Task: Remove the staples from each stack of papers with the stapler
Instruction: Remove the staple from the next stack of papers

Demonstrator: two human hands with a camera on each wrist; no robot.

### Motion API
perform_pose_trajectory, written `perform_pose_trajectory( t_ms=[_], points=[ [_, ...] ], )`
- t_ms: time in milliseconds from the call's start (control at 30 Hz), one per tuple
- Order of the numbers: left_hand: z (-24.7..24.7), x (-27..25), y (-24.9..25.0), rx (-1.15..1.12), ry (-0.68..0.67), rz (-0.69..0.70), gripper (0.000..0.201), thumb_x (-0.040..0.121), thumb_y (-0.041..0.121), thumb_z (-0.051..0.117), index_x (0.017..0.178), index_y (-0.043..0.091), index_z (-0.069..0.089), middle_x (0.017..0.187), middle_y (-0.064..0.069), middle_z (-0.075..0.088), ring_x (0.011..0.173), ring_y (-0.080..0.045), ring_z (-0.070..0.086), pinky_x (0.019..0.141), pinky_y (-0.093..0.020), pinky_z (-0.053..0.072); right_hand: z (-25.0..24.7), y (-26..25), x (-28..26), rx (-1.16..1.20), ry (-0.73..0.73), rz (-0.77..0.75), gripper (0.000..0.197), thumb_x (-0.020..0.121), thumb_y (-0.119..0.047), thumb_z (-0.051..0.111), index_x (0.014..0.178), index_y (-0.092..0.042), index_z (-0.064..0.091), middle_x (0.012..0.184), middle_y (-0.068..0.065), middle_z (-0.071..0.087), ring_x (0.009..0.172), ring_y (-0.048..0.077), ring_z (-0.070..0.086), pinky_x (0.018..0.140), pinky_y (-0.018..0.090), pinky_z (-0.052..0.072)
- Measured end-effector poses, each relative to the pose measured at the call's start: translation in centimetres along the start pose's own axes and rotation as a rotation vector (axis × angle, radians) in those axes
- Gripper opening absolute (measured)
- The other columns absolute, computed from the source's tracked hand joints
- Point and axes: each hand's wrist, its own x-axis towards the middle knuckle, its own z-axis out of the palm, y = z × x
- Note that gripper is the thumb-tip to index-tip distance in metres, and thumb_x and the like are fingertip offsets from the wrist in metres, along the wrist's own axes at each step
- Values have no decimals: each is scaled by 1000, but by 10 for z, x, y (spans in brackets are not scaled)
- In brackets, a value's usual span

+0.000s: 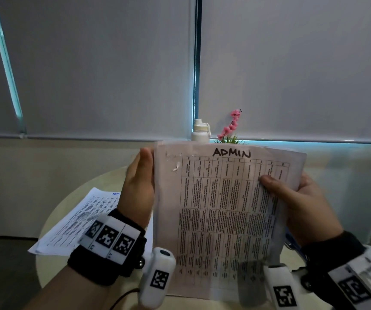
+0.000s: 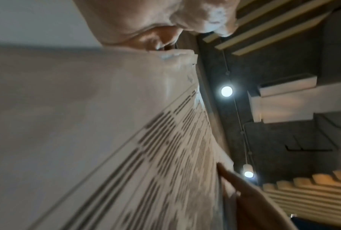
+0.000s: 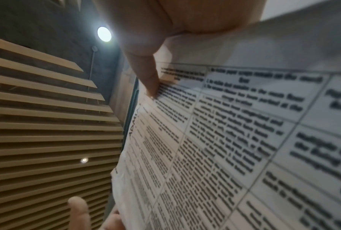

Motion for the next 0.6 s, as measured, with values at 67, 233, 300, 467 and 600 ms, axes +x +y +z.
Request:
perform_pose_trajectory(
  t_ms=[67, 233, 300, 467, 600],
  points=[
    [-2, -7, -3, 28, -78, -18, 78, 71, 71, 62, 117, 9, 55, 110, -16, 68, 101, -37, 65, 83, -50, 55, 1, 0, 0, 15, 2, -3, 34, 74, -12, 63, 106, -2, 62, 99, 21, 70, 85, 32, 70, 69, 39, 59],
    [8, -8, -1, 206, 26, 103, 37, 82, 8, 68, 107, 26, 48, 94, 4, 71, 88, -18, 71, 76, -40, 60, 13, -10, -4, -35, -41, -82, 64, 65, -28, 79, 119, -6, 52, 109, 19, 67, 93, 31, 69, 72, 39, 58],
    [9, -6, 5, 133, -4, 151, 53, 83, 7, 66, 119, 34, 39, 100, 3, 71, 90, -18, 71, 75, -34, 60, 18, -20, -6, -108, 38, -195, 54, 70, -19, 70, 118, -20, 46, 106, 15, 64, 86, 20, 70, 68, 31, 58],
    [7, 3, 20, 257, -141, 328, 72, 82, 6, 62, 133, 45, 29, 111, -12, 58, 89, -19, 66, 74, -30, 57, 20, -33, -4, -396, 75, -465, 57, 81, -2, 65, 120, -35, 40, 95, 7, 55, 72, 3, 60, 63, 14, 51],
    [13, 8, 21, 380, -115, 329, 37, 85, 5, 65, 109, 32, 57, 102, -3, 65, 91, -19, 67, 77, -32, 59, 18, -31, 5, -448, 67, -517, 40, 83, 0, 66, 103, -33, 53, 91, -4, 58, 77, 6, 59, 68, 21, 52]
  ],
)
